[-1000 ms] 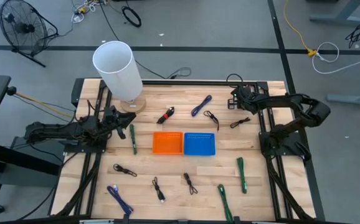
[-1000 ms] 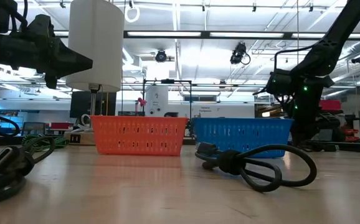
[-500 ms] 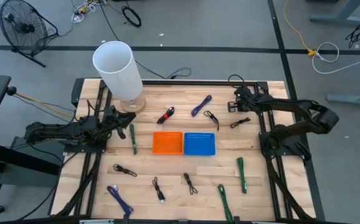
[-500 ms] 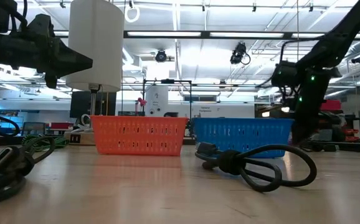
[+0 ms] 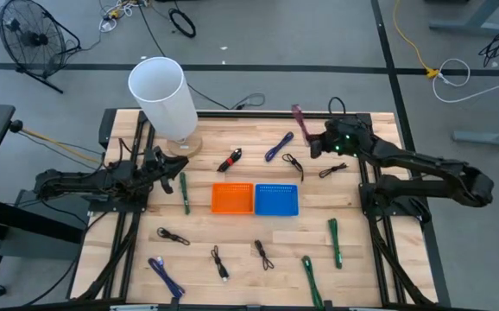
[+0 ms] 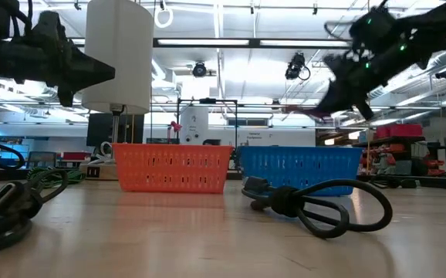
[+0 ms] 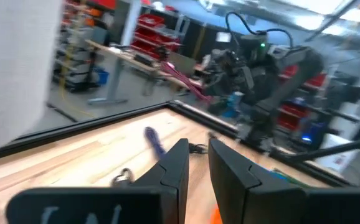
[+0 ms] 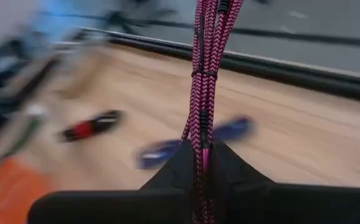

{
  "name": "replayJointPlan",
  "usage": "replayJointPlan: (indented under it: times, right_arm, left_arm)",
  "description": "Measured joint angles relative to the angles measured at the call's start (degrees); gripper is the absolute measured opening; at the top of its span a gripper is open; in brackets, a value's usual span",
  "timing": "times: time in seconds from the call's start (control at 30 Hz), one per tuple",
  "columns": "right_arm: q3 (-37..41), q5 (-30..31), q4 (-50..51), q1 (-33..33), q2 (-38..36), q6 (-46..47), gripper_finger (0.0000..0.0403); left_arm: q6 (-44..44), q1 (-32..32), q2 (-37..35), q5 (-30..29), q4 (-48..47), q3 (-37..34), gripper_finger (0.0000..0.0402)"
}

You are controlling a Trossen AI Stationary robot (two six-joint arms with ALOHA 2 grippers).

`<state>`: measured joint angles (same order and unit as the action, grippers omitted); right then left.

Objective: Pick & Place USB Port
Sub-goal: Put the pink charger cable into the orange bin

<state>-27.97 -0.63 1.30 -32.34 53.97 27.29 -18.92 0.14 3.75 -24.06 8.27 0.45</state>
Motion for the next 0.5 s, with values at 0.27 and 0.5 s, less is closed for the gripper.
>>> replayJointPlan:
  times: [0.27, 0.5]
  right_arm:
    - [-0.04, -1.26, -15.55, 16.35, -1.65, -1.93, 0.0015]
    - [-0.15, 6.11, -30.93, 32.84, 2.44, -9.26, 0.0015]
  left_arm:
    - [0.0, 0.0, 0.0, 9.87, 7.19, 0.0, 0.0067]
    - [0.0, 0.0, 0.39, 13.49, 11.84, 0.0, 0.0067]
